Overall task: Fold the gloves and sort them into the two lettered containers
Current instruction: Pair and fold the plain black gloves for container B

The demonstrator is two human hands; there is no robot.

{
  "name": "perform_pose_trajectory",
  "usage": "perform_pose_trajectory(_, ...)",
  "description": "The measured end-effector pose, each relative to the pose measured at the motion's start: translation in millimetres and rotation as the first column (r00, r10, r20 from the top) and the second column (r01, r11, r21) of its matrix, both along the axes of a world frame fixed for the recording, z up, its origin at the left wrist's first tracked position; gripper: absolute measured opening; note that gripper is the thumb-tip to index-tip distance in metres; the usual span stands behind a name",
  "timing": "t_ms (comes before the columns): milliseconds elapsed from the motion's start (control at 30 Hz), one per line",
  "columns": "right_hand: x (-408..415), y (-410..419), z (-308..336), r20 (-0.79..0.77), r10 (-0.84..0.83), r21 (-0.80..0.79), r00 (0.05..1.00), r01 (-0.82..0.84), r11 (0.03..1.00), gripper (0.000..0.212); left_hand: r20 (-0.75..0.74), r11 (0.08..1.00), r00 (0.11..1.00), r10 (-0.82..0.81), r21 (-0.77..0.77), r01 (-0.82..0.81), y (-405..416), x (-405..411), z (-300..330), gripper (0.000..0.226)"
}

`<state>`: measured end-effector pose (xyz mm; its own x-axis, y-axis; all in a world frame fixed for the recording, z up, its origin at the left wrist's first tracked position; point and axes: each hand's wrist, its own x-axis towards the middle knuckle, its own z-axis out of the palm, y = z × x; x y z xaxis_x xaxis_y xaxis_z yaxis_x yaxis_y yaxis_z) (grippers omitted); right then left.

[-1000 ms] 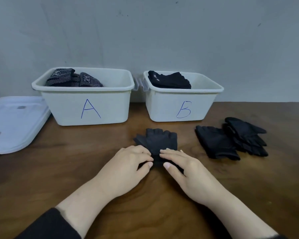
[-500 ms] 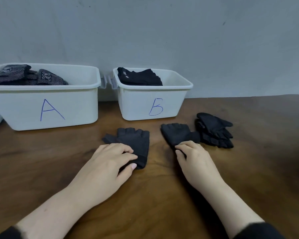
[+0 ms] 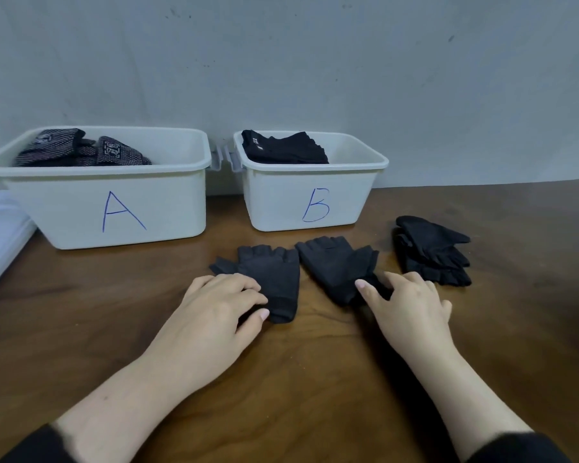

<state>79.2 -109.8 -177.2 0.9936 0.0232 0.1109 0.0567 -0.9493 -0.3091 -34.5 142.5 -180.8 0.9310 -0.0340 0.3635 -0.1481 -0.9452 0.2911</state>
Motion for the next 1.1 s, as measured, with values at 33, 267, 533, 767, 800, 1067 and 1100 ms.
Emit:
perform_pose_trajectory(33, 0, 1, 1, 0.001, -0.008, 0.011, 1.0, 0.008, 1.0, 0.069, -0.022, 1.0, 1.0, -0.001, -0.001, 0.001, 1, 0, 0, 0.04)
perform_pose_trajectory(267, -4, 11, 3, -0.003, 0.049, 0.208, 0.999, -0.047, 0.977, 0.036, -0.098, 0.999, 0.995, -0.023, -0.04, 0.02, 3, -1, -1, 0.039)
perform_pose_trajectory(533, -15, 16, 26, 0.227, 0.081, 0.712, 0.971, -0.222, 0.666, 0.026, 0.012, 0.992, 0.999, -0.03, -0.123, 0.031, 8, 2, -5, 0.04)
perform_pose_trajectory(767, -16, 54, 80, 0.368, 0.231, 0.722, 0.901, -0.433, 0.54, 0.016, 0.166, 0.927, 0.964, 0.209, -0.348, -0.141, 30, 7, -2, 0.023)
perform_pose_trajectory(800, -13, 61, 84, 0.391, 0.239, 0.685, 0.889, -0.454, 0.57, 0.018, 0.169, 0.912, 0.958, 0.233, -0.379, -0.155, 32, 8, -2, 0.023)
perform_pose_trajectory(1067, -8, 103, 76, 0.642, 0.511, 0.091, 0.572, -0.718, 0.69, 0.019, 0.152, 0.846, 0.931, 0.332, -0.485, -0.222, 39, 11, 0, 0.023)
perform_pose_trajectory(1100, -13, 104, 58, 0.58, 0.586, 0.045, 0.566, -0.74, 0.671, 0.021, 0.141, 0.843, 0.931, 0.336, -0.486, -0.23, 40, 12, 0, 0.025)
